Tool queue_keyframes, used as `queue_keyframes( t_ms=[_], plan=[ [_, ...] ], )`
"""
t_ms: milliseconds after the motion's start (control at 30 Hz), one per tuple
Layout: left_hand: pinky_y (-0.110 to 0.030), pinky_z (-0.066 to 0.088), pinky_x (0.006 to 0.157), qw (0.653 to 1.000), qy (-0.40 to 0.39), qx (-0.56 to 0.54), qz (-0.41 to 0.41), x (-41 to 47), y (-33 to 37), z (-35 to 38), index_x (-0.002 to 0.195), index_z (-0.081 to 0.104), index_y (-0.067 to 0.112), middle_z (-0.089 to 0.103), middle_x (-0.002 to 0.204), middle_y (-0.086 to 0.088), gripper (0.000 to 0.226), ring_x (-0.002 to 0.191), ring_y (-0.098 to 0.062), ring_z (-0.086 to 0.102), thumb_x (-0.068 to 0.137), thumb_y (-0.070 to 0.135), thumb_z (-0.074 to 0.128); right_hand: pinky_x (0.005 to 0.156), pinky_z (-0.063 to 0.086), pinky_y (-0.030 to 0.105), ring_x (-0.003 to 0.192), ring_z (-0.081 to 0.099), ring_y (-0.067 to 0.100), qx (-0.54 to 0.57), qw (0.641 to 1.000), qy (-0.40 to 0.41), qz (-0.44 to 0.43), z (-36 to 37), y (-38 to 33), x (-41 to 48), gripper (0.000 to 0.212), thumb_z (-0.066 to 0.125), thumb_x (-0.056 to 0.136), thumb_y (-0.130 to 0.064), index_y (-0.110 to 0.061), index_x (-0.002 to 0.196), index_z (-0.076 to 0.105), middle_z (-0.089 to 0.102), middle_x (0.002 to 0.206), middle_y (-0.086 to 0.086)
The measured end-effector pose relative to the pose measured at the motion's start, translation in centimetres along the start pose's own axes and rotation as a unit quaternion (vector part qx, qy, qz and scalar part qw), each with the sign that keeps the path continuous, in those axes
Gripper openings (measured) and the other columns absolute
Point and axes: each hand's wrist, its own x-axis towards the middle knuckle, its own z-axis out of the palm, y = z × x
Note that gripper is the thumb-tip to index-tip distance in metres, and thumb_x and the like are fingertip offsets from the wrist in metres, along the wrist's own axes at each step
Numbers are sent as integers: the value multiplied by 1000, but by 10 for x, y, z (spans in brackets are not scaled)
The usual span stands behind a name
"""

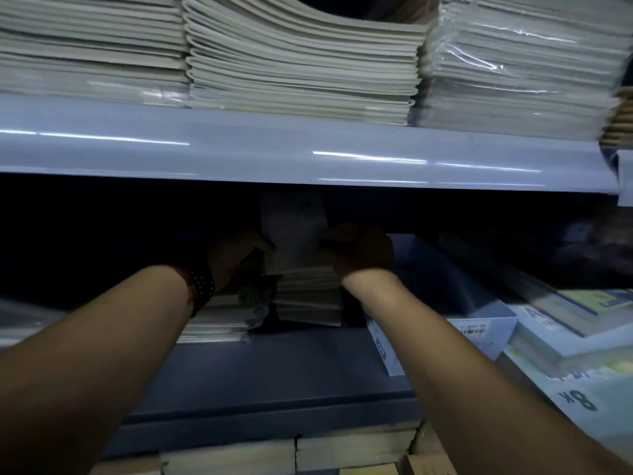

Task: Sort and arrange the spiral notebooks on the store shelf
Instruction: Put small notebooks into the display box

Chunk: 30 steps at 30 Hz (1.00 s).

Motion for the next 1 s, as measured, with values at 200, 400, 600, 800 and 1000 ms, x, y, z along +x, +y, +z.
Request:
queue_keyframes(
  t_ms=[200, 400, 600, 800, 1000],
  plan=[
    [-32, 63, 74, 993, -27, -116, 6, -63, -7, 14, 98, 72, 2, 77, 89, -11, 15, 77, -20, 74, 88, -7, 66, 78, 60, 34, 84, 71, 15, 338, 934, 109, 43, -8, -7, -72, 19, 72, 83, -7, -25, 86, 75, 75, 87, -6],
    [-42, 61, 81, 982, -76, -173, 12, -126, -50, 13, 120, 65, 2, 75, 113, -14, 34, 104, -29, 73, 87, -8, 64, 65, 50, 11, 85, 65, -5, 367, 920, 116, 77, -22, 4, -141, 35, 76, 86, -15, -33, 112, 60, 69, 94, -23],
    [-41, 63, 80, 963, -90, -254, 23, -160, -68, 17, 124, 63, 4, 73, 116, -16, 44, 105, -32, 72, 82, -8, 65, 55, 45, 32, 70, 67, 24, 474, 863, -90, 152, -36, 10, -175, 24, 70, 90, -12, -13, 114, 64, 76, 95, 10],
    [-46, 60, 85, 976, -53, -204, 58, -176, -59, 10, 123, 63, 12, 74, 115, -13, 31, 102, -32, 73, 92, 12, 65, 42, 33, 27, 54, 50, 19, 496, 856, -76, 124, -39, 13, -182, 16, 69, 91, -11, -11, 107, 70, 68, 83, 24],
    [-36, 60, 65, 982, -39, -177, 52, -176, -62, -7, 117, 62, 1, 75, 110, -16, 34, 83, -30, 71, 89, 21, 68, 41, 31, 26, 47, 45, 16, 496, 861, -55, 95, -44, 17, -188, 14, 68, 92, -17, -16, 106, 72, 67, 76, 15]
  ],
)
